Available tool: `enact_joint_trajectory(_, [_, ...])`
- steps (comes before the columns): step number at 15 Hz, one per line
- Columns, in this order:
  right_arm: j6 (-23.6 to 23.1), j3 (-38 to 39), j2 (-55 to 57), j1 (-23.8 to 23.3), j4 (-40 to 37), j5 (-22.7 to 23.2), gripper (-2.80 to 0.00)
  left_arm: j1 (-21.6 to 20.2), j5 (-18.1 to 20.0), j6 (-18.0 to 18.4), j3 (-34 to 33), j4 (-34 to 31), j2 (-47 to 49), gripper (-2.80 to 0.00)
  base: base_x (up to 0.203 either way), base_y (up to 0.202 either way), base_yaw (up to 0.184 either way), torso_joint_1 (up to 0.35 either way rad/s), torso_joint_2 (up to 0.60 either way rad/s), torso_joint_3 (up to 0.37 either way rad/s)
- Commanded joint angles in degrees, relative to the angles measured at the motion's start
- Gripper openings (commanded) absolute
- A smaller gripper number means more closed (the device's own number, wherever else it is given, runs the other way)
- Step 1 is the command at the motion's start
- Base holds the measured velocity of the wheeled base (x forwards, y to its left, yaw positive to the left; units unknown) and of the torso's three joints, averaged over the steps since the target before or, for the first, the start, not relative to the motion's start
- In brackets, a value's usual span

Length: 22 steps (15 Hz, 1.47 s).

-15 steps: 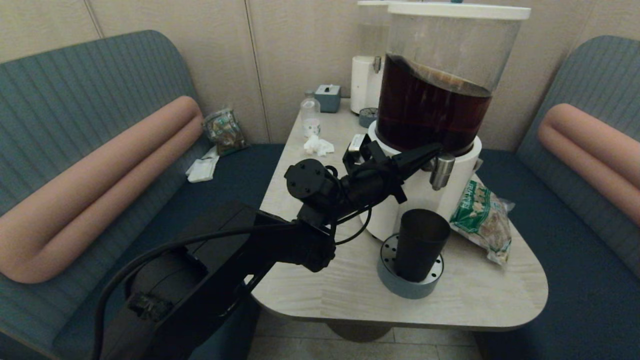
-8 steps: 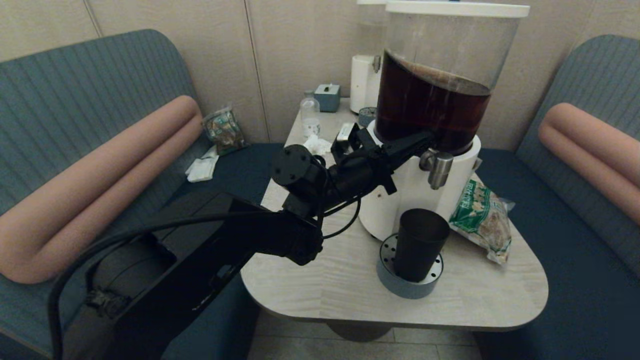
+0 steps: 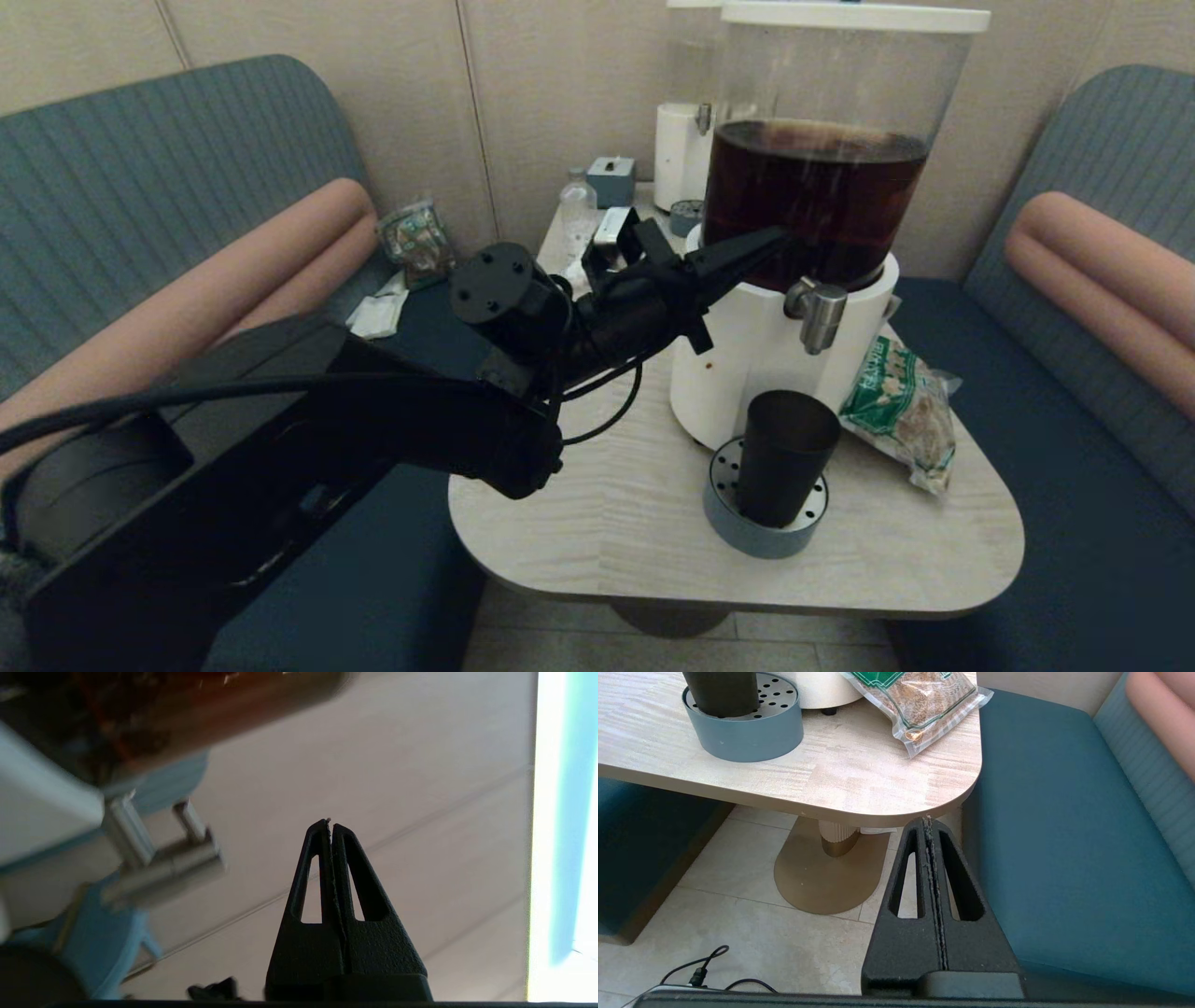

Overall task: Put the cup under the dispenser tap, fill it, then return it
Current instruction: Place the cup next to the water dispenser

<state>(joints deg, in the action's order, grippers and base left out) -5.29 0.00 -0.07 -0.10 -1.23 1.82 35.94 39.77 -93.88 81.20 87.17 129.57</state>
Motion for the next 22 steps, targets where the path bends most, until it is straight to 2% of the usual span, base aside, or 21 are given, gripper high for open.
enact_joint_trajectory(1, [-0.07, 0.01, 0.07, 0.01, 0.00, 0.03, -2.80, -0.11, 0.38, 3.10, -8.97, 0.49, -8.06, -2.80, 0.000, 0.000, 0.000, 0.000, 0.00, 0.000])
enact_joint_trajectory(4, [-0.07, 0.09, 0.07, 0.01, 0.00, 0.03, -2.80, -1.00, 0.54, 7.37, -19.86, 0.49, -20.74, -2.80, 0.000, 0.000, 0.000, 0.000, 0.00, 0.000])
enact_joint_trajectory(7, [-0.07, 0.09, 0.07, 0.01, 0.00, 0.03, -2.80, -4.61, 0.71, 8.75, -28.83, 0.49, -36.74, -2.80, 0.000, 0.000, 0.000, 0.000, 0.00, 0.000])
enact_joint_trajectory(9, [-0.07, 0.09, 0.07, 0.01, 0.00, 0.03, -2.80, -9.74, 0.91, 9.26, -32.88, -1.10, -47.44, -2.80, 0.000, 0.000, 0.000, 0.000, 0.00, 0.000])
enact_joint_trajectory(10, [-0.07, 0.09, 0.07, 0.01, 0.00, 0.03, -2.80, -13.71, 1.71, 10.16, -33.93, -4.14, -52.77, -2.80, 0.000, 0.000, 0.000, 0.000, 0.00, 0.000])
enact_joint_trajectory(11, [-0.07, 0.00, 0.07, 0.01, 0.00, 0.03, -2.80, -18.89, 3.22, 12.30, -34.38, -8.31, -56.95, -2.80, 0.000, 0.000, 0.000, 0.000, 0.00, 0.000])
enact_joint_trajectory(12, [-0.07, 0.09, 0.07, 0.01, 0.00, 0.03, -2.80, -23.95, 5.32, 16.22, -34.71, -13.33, -60.20, -2.80, 0.000, 0.000, 0.000, 0.000, 0.00, 0.000])
enact_joint_trajectory(13, [-0.07, 0.00, 0.07, 0.01, 0.00, 0.03, -2.80, -29.19, 8.00, 24.32, -35.12, -20.85, -63.60, -2.80, 0.000, 0.000, 0.000, 0.000, 0.00, 0.000])
enact_joint_trajectory(14, [-0.07, 0.09, 0.07, 0.01, 0.00, 0.03, -2.80, -32.71, 9.71, 33.25, -35.53, -27.93, -65.93, -2.80, 0.000, 0.000, 0.000, 0.000, 0.00, 0.000])
enact_joint_trajectory(15, [-0.07, 0.01, 0.07, 0.01, 0.00, 0.03, -2.80, -35.39, 10.39, 42.71, -36.27, -33.24, -66.79, -2.80, 0.000, 0.000, 0.000, 0.000, 0.00, 0.000])
enact_joint_trajectory(16, [-0.07, 0.08, 0.07, 0.01, 0.00, 0.03, -2.80, -38.38, 10.80, 53.76, -37.91, -37.50, -67.11, -2.80, 0.000, 0.000, 0.000, 0.000, 0.00, 0.000])
enact_joint_trajectory(17, [-0.07, 0.09, 0.07, 0.01, 0.00, 0.03, -2.80, -40.74, 11.13, 62.45, -40.53, -40.15, -66.89, -2.80, 0.000, 0.000, 0.000, 0.000, 0.00, 0.000])
enact_joint_trajectory(18, [-0.07, 0.09, 0.07, 0.01, 0.00, 0.03, -2.80, -42.12, 11.48, 67.94, -42.66, -42.09, -66.34, -2.80, 0.000, 0.000, 0.000, 0.000, 0.00, 0.000])
enact_joint_trajectory(19, [-0.07, 0.09, 0.07, 0.01, 0.00, 0.03, -2.80, -42.76, 11.63, 70.78, -43.43, -43.01, -65.14, -2.80, 0.000, 0.000, 0.000, 0.000, 0.00, 0.000])
enact_joint_trajectory(20, [-0.07, 0.00, 0.07, 0.01, 0.00, 0.03, -2.80, -42.84, 11.66, 75.46, -43.50, -43.15, -62.34, -2.80, 0.000, 0.000, 0.000, 0.000, 0.00, 0.000])
enact_joint_trajectory(22, [-0.07, 0.08, 0.07, 0.01, 0.00, 0.03, -2.80, -43.37, 11.66, 87.65, -43.04, -43.10, -55.85, -2.80, 0.000, 0.000, 0.000, 0.000, 0.00, 0.000])
